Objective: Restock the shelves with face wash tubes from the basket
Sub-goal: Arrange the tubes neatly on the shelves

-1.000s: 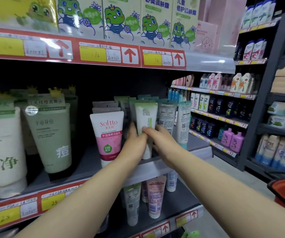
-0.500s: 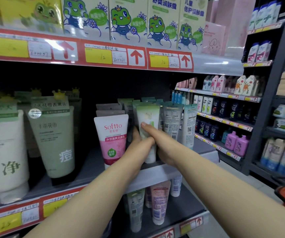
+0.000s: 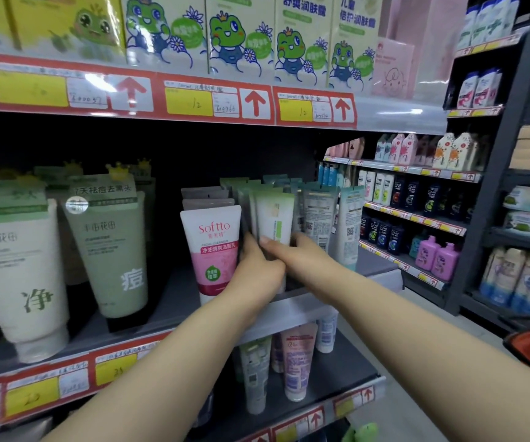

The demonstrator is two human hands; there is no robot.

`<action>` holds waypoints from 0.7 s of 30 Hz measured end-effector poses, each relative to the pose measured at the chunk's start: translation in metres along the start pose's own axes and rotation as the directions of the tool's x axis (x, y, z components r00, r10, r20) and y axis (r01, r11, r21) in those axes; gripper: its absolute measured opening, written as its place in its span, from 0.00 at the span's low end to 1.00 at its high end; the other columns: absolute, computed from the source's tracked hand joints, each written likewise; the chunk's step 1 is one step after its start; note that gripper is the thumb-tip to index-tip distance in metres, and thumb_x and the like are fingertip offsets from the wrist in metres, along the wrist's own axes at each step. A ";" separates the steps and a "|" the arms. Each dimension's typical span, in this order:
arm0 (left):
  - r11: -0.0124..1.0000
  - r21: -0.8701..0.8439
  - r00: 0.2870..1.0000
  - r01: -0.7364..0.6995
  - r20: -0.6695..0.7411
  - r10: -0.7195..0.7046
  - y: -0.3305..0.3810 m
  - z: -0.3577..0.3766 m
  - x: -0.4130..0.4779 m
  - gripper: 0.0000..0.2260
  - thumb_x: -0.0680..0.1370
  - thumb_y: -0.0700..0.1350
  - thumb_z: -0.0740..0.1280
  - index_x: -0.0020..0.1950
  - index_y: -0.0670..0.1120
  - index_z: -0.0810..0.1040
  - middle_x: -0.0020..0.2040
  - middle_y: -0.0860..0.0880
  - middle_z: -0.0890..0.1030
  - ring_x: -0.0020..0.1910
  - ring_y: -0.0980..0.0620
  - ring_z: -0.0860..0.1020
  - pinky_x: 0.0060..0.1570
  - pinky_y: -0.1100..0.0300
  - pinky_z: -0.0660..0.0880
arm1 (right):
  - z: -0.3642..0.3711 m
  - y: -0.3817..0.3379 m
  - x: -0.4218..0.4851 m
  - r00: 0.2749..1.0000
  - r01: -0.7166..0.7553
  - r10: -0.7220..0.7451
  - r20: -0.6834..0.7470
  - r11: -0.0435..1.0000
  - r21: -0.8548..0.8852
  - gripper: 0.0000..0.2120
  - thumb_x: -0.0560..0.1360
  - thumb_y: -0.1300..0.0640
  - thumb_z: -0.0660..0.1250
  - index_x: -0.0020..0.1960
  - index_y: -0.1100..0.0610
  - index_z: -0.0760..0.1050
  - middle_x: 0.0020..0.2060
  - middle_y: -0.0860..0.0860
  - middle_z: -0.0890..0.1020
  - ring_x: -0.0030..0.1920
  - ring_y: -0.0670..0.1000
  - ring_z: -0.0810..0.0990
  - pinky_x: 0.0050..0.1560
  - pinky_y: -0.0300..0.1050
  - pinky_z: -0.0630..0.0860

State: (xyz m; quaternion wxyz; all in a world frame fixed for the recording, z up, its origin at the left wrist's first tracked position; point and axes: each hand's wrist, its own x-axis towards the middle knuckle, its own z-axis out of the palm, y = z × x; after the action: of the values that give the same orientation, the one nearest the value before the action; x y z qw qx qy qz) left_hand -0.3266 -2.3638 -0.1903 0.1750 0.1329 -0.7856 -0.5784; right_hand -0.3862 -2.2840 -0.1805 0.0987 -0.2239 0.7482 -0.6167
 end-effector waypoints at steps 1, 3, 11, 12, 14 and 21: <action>0.999 0.032 1.000 -0.025 0.007 0.025 0.002 -0.002 -0.008 0.34 0.71 0.42 0.62 0.75 0.53 0.54 0.69 0.49 0.72 0.66 0.48 0.72 0.64 0.53 0.72 | -0.002 0.000 -0.004 0.999 0.016 -0.020 -0.046 0.995 -0.097 0.27 0.70 0.46 0.72 0.63 0.58 0.71 0.53 0.52 0.82 0.52 0.50 0.82 0.57 0.50 0.79; 0.995 0.069 0.997 -0.076 0.012 0.075 0.002 -0.005 -0.020 0.32 0.74 0.36 0.60 0.76 0.50 0.55 0.70 0.48 0.70 0.66 0.48 0.72 0.64 0.56 0.71 | -0.006 0.001 -0.011 0.992 0.038 -0.062 -0.107 0.975 -0.217 0.24 0.69 0.48 0.74 0.58 0.58 0.71 0.49 0.50 0.80 0.50 0.49 0.80 0.52 0.48 0.79; 0.976 0.107 0.981 -0.192 0.040 0.189 -0.003 -0.010 -0.048 0.19 0.79 0.38 0.57 0.69 0.49 0.68 0.66 0.50 0.74 0.65 0.52 0.72 0.66 0.53 0.69 | -0.002 0.001 -0.024 0.987 0.072 -0.097 -0.127 0.979 -0.192 0.12 0.74 0.62 0.68 0.57 0.63 0.77 0.51 0.57 0.83 0.50 0.53 0.80 0.57 0.50 0.77; 0.975 0.108 0.981 -0.195 0.041 0.192 -0.004 -0.011 -0.049 0.19 0.78 0.38 0.57 0.69 0.49 0.68 0.67 0.49 0.73 0.66 0.51 0.72 0.67 0.52 0.69 | 0.001 0.001 -0.025 0.987 0.071 -0.100 -0.129 0.975 -0.209 0.12 0.75 0.62 0.67 0.58 0.63 0.77 0.53 0.58 0.82 0.51 0.53 0.80 0.58 0.49 0.77; 0.972 0.133 0.980 -0.196 0.055 0.190 -0.005 -0.014 -0.051 0.21 0.77 0.38 0.58 0.69 0.49 0.67 0.68 0.47 0.73 0.68 0.49 0.71 0.68 0.49 0.68 | 0.004 0.001 -0.027 0.984 0.081 -0.122 -0.133 0.957 -0.280 0.12 0.76 0.62 0.67 0.58 0.62 0.77 0.54 0.57 0.82 0.55 0.54 0.80 0.59 0.49 0.75; 0.903 0.328 0.960 -0.276 0.043 0.278 0.002 -0.015 -0.058 0.24 0.77 0.36 0.57 0.73 0.44 0.64 0.71 0.45 0.67 0.71 0.48 0.66 0.70 0.55 0.64 | -0.003 0.001 -0.048 0.948 0.100 -0.197 -0.249 0.929 -0.356 0.19 0.76 0.58 0.66 0.66 0.61 0.70 0.60 0.55 0.78 0.60 0.52 0.77 0.62 0.44 0.71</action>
State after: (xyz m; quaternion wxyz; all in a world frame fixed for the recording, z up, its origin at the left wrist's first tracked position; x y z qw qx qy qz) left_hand -0.2684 -2.3520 -0.1913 0.2328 0.0489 -0.8819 -0.4071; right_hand -0.3457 -2.2596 -0.1869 -0.0953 -0.2045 0.8301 -0.5099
